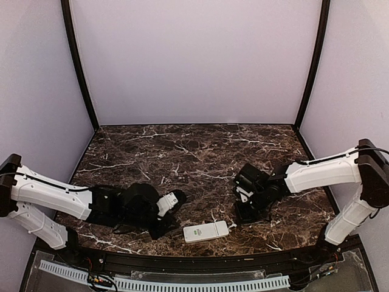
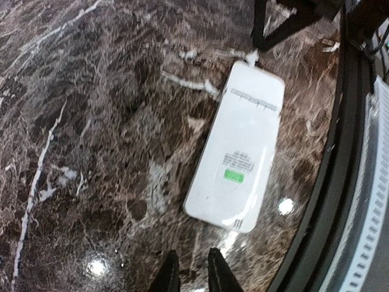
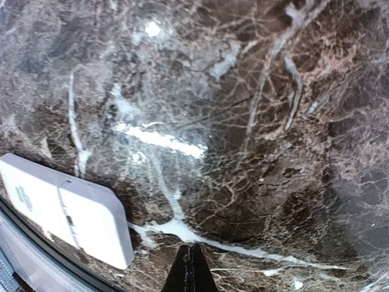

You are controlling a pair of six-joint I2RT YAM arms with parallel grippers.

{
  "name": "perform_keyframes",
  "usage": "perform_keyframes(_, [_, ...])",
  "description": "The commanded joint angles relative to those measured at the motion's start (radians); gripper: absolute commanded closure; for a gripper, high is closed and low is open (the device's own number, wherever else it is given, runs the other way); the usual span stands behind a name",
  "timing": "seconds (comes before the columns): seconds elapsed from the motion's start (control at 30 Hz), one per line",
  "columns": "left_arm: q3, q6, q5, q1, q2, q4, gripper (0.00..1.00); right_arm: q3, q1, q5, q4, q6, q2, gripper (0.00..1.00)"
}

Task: Load the batteries into the remote control
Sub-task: Load the battery cover onto the remote control without the battery cover.

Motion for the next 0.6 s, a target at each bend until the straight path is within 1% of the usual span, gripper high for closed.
perform_keyframes(0.0, [-0.055, -0.172, -0.041, -0.008, 0.062, -0.126, 0.9, 0.028, 0.045, 0.094, -0.034, 0.039, 0.047, 1.0])
perform_keyframes(0.3, [-0.034, -0.189, -0.046, -0.03, 0.17, -0.115, 0.94, 0.08, 0.121, 0.159, -0.048, 0.079, 0.137, 1.0])
perform_keyframes(0.57, [-0.016, -0.179, -0.031, -0.035, 0.209, -0.113, 0.96, 0.081, 0.162, 0.17, -0.077, 0.125, 0.136, 1.0])
